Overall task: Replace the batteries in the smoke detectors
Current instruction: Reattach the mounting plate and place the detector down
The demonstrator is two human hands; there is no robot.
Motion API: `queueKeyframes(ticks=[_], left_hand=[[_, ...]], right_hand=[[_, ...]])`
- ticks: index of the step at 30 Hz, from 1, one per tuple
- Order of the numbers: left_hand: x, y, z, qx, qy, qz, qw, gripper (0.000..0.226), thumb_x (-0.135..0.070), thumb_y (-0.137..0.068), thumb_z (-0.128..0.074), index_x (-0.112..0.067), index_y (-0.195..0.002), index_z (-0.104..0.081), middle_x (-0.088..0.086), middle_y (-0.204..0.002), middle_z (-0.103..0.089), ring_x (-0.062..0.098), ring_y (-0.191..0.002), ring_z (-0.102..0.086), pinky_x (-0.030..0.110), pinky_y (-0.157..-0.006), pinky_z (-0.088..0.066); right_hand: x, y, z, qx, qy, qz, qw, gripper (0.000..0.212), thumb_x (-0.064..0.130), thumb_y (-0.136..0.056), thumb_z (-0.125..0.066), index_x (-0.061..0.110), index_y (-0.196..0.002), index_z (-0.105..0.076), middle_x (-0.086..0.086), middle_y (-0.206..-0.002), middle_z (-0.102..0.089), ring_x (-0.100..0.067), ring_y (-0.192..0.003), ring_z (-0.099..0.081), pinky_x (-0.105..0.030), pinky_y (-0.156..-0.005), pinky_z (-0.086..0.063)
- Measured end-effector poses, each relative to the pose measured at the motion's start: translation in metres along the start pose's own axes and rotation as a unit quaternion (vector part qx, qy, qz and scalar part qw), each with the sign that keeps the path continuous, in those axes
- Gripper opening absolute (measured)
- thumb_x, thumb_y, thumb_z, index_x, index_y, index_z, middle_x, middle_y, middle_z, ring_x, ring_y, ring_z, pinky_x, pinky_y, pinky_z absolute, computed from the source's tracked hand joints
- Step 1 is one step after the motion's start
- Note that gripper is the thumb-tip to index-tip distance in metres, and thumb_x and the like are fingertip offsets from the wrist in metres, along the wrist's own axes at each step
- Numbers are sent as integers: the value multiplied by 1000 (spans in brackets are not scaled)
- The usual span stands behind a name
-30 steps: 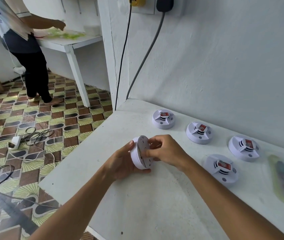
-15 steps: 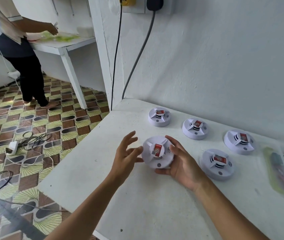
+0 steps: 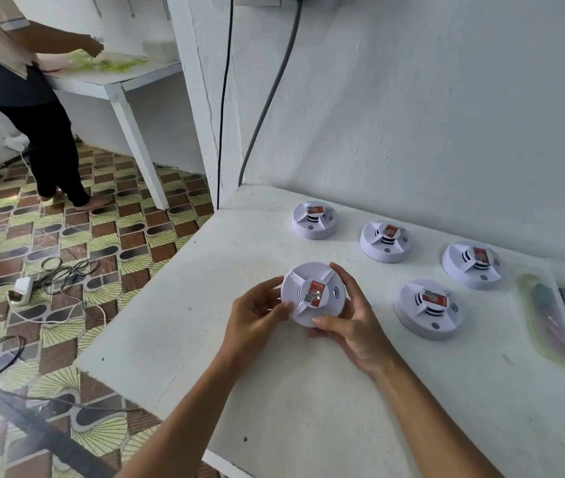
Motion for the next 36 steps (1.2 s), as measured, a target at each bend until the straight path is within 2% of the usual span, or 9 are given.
queueKeyframes(ticks=[3, 10, 13, 28, 36], left_hand=[[-1, 1, 0, -4, -5, -3, 1000, 44, -22, -83, -69, -12, -126, -62, 3, -112, -73, 24, -102, -70, 48, -88, -56], [-3, 2, 0, -12, -16, -10, 1000, 44, -22, -83, -69, -11, -125, -62, 3, -110, -73, 21, -100, -70, 44, -87, -58], [-1, 3, 1, -13, -12, -8, 1000, 44, -20, -83, -70, -10, -125, -62, 4, -109, -74, 22, -100, -70, 44, -87, -57], [3, 2, 1, -15, 13, 2, 1000, 45, -22, -80, -71, -11, -123, -63, 7, -107, -74, 25, -99, -71, 49, -90, -55], [1, 2, 0, -13, 17, -3, 1000, 40, -18, -80, -70, -13, -119, -64, 6, -105, -75, 24, -97, -71, 46, -89, -56]], right_hand=[[1, 1, 0, -9, 0, 8, 1000, 88, -5, -62, -75, 33, -136, -45, -6, -129, -58, -26, -105, -65, -42, -67, -56], [1, 2, -1, -11, -7, 7, 1000, 85, -7, -62, -74, 36, -131, -49, -7, -125, -61, -24, -101, -66, -40, -65, -56], [0, 1, 0, -13, -14, 4, 1000, 89, -8, -61, -73, 32, -136, -46, -8, -126, -59, -25, -100, -66, -39, -63, -55], [-1, 1, 1, -7, -12, 4, 1000, 89, -9, -63, -74, 34, -136, -46, -9, -128, -58, -27, -104, -65, -44, -69, -56], [-1, 1, 1, -8, -13, 4, 1000, 89, -9, -62, -74, 35, -134, -47, -12, -128, -58, -28, -103, -65, -44, -69, -56]])
Point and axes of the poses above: each hand's wrist, its own y-axis away from the middle knuckle, its own z-axis out of the back of the hand, x = y × z, the point moved 9 cm from there along -y, towards the middle knuckle
